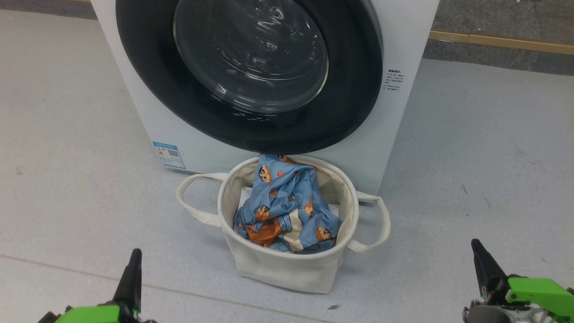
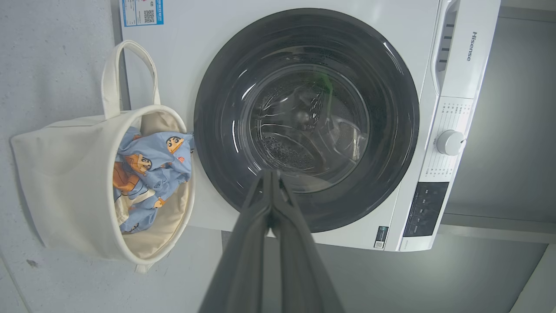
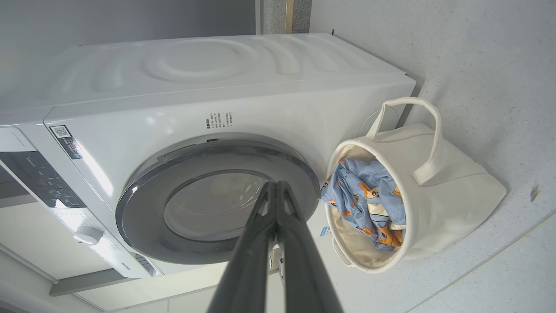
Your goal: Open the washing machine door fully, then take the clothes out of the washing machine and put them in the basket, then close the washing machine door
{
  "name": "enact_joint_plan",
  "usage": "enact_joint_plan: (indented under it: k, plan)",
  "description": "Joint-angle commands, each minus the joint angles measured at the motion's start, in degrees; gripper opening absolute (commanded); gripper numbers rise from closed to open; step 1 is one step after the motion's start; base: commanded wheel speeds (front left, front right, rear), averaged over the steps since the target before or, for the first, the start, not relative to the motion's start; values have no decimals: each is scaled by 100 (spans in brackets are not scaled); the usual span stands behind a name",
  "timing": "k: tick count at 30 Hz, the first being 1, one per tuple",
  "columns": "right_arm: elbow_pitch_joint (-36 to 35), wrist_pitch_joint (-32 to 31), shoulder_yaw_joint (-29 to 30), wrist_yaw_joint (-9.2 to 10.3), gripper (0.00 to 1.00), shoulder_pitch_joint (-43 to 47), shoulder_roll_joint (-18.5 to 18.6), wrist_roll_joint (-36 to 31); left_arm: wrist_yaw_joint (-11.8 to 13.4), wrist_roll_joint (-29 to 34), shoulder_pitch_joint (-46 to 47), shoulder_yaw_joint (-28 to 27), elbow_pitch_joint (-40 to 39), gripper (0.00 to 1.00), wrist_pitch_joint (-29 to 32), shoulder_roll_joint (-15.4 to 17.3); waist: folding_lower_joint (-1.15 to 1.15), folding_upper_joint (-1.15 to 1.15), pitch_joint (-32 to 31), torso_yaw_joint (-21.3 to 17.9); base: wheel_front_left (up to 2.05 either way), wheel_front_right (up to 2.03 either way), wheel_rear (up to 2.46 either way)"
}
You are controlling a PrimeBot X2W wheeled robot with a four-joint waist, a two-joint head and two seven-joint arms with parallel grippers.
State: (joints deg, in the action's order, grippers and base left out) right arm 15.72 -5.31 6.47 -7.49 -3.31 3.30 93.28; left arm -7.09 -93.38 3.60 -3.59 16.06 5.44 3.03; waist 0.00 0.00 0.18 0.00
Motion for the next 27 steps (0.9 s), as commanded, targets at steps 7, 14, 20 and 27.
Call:
enact_joint_plan:
  k: [7,14,20,27]
  plan:
    - [-174,-43,-87,0,0,-279,26,-35,-40,53,251,-211,-204,0,38,46,0,0,0,0,0,0,0]
    - [-174,-50,-78,0,0,-279,20,-42,-40,60,252,-219,-204,0,45,41,0,0,0,0,0,0,0]
    - [-173,-56,-71,0,0,-280,15,-48,-40,65,253,-226,-204,0,50,36,0,0,0,0,0,0,0]
    - [-173,-62,-63,0,0,-281,9,-55,-40,71,253,-232,-204,0,55,31,0,0,0,0,0,0,0]
